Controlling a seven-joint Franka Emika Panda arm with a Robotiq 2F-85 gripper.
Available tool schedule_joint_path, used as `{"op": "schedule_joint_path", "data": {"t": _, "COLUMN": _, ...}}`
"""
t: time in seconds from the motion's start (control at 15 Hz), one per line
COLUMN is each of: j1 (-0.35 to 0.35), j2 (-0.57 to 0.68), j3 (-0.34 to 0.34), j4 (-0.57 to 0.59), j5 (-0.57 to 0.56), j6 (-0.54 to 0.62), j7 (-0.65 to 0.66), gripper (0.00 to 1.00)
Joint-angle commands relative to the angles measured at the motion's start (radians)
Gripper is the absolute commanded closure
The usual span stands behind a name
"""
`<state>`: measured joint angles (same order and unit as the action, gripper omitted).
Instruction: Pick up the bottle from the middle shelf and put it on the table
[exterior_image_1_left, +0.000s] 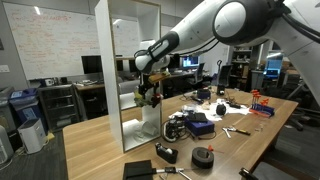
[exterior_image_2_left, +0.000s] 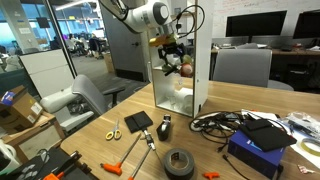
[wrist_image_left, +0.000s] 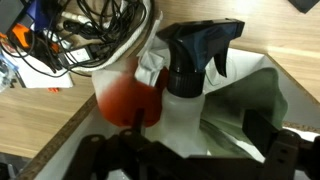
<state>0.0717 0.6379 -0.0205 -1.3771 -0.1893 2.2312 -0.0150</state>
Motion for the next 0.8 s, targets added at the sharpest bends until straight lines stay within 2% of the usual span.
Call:
{"op": "schedule_joint_path", "data": {"t": 0.0, "j1": -0.041, "j2": 0.036, "j3": 0.052, "j4": 0.037, "j5": 0.012, "j6": 0.026, "j7": -0.207, "gripper": 0.0}}
{"op": "schedule_joint_path", "data": {"t": 0.2, "j1": -0.063, "j2": 0.055, "j3": 0.072, "j4": 0.051, "j5": 0.017, "j6": 0.022, "j7": -0.318, "gripper": 0.0}}
{"op": "schedule_joint_path", "data": {"t": 0.4, "j1": -0.078, "j2": 0.067, "j3": 0.077, "j4": 0.065, "j5": 0.019, "j6": 0.012, "j7": -0.373, "gripper": 0.01}}
{"op": "schedule_joint_path", "data": {"t": 0.47, "j1": -0.083, "j2": 0.068, "j3": 0.08, "j4": 0.064, "j5": 0.021, "j6": 0.02, "j7": -0.39, "gripper": 0.26}}
{"op": "schedule_joint_path", "data": {"t": 0.53, "j1": -0.088, "j2": 0.068, "j3": 0.082, "j4": 0.064, "j5": 0.024, "j6": 0.021, "j7": -0.402, "gripper": 0.26}}
{"op": "schedule_joint_path", "data": {"t": 0.73, "j1": -0.098, "j2": 0.071, "j3": 0.085, "j4": 0.073, "j5": 0.036, "j6": 0.012, "j7": -0.416, "gripper": 0.52}}
